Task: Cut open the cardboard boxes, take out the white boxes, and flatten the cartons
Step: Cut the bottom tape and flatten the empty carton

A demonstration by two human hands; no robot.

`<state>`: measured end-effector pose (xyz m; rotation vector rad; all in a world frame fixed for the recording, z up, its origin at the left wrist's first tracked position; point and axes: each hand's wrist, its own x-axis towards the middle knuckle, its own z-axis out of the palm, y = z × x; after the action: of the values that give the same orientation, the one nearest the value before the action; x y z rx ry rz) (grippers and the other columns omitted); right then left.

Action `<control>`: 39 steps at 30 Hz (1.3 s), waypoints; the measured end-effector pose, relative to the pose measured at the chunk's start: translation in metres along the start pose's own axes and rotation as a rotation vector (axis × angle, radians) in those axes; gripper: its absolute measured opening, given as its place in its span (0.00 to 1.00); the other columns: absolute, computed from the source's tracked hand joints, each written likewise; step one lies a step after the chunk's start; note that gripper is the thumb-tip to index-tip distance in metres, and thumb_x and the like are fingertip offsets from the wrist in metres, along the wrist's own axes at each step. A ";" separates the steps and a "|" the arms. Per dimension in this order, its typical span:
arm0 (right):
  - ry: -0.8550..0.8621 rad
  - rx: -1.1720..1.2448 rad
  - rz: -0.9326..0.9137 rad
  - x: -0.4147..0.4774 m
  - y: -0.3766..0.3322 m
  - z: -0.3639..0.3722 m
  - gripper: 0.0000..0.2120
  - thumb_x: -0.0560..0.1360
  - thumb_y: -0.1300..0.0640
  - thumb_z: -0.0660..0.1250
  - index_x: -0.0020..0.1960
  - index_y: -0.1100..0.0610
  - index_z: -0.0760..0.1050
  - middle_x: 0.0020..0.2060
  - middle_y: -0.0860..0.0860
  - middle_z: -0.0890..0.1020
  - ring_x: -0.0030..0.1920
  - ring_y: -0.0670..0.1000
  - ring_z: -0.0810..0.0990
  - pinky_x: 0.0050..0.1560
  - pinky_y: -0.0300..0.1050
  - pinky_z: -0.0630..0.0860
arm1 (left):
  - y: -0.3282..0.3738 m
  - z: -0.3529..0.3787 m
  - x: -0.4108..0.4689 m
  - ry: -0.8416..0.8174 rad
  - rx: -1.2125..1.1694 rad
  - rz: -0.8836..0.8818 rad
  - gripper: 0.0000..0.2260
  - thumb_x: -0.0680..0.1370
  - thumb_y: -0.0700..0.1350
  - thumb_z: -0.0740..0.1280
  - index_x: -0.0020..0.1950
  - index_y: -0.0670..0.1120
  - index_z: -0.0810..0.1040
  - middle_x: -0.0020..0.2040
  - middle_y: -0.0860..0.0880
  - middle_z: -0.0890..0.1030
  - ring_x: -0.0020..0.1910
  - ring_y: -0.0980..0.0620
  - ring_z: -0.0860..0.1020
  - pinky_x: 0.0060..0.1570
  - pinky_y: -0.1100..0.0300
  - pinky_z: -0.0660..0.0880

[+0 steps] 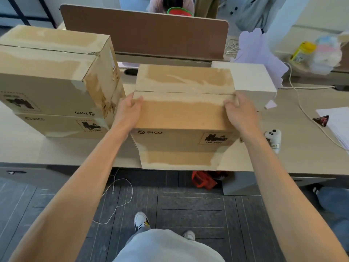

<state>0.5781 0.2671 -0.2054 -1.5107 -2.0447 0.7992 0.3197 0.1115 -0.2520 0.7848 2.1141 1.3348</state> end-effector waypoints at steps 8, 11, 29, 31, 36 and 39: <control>-0.041 -0.117 0.070 0.018 0.014 0.028 0.21 0.83 0.52 0.52 0.73 0.57 0.66 0.69 0.55 0.72 0.70 0.57 0.68 0.66 0.49 0.66 | 0.001 0.020 0.033 -0.034 0.051 -0.048 0.24 0.81 0.59 0.54 0.75 0.54 0.63 0.69 0.46 0.66 0.66 0.45 0.69 0.67 0.43 0.67; -0.052 -0.144 0.120 0.027 0.026 0.032 0.21 0.83 0.52 0.51 0.73 0.57 0.65 0.69 0.56 0.72 0.69 0.58 0.69 0.65 0.50 0.66 | 0.008 0.037 0.037 -0.075 0.109 -0.048 0.22 0.83 0.56 0.52 0.76 0.52 0.60 0.70 0.46 0.63 0.70 0.43 0.64 0.70 0.42 0.64; 0.061 0.018 0.153 0.078 0.104 0.068 0.12 0.79 0.52 0.60 0.58 0.54 0.77 0.59 0.52 0.76 0.60 0.50 0.73 0.55 0.39 0.65 | 0.004 0.109 0.064 -0.006 0.101 0.174 0.21 0.77 0.35 0.60 0.69 0.48 0.70 0.65 0.51 0.71 0.65 0.54 0.68 0.65 0.63 0.63; 0.107 0.060 0.218 0.092 0.126 0.063 0.11 0.79 0.55 0.60 0.58 0.56 0.78 0.57 0.52 0.79 0.59 0.51 0.75 0.56 0.41 0.68 | 0.024 0.142 0.073 -0.120 -0.109 0.123 0.17 0.79 0.34 0.59 0.63 0.49 0.75 0.58 0.54 0.77 0.58 0.58 0.74 0.62 0.62 0.71; 0.025 -0.064 0.420 0.116 0.201 0.062 0.12 0.78 0.62 0.61 0.60 0.62 0.77 0.57 0.58 0.81 0.59 0.59 0.77 0.57 0.47 0.72 | 0.036 0.214 0.082 -0.244 -0.323 0.080 0.15 0.79 0.31 0.58 0.56 0.46 0.78 0.48 0.52 0.81 0.48 0.56 0.77 0.46 0.61 0.75; -0.085 -0.139 0.473 0.128 0.233 0.069 0.18 0.76 0.63 0.60 0.66 0.61 0.73 0.62 0.60 0.76 0.63 0.61 0.73 0.62 0.52 0.70 | 0.037 0.235 0.082 -0.120 -0.415 0.004 0.15 0.77 0.31 0.57 0.55 0.46 0.77 0.43 0.49 0.80 0.44 0.52 0.77 0.38 0.62 0.73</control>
<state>0.6553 0.4297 -0.4132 -2.1167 -1.8522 0.9193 0.4310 0.3273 -0.3176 0.6726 1.6635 1.6119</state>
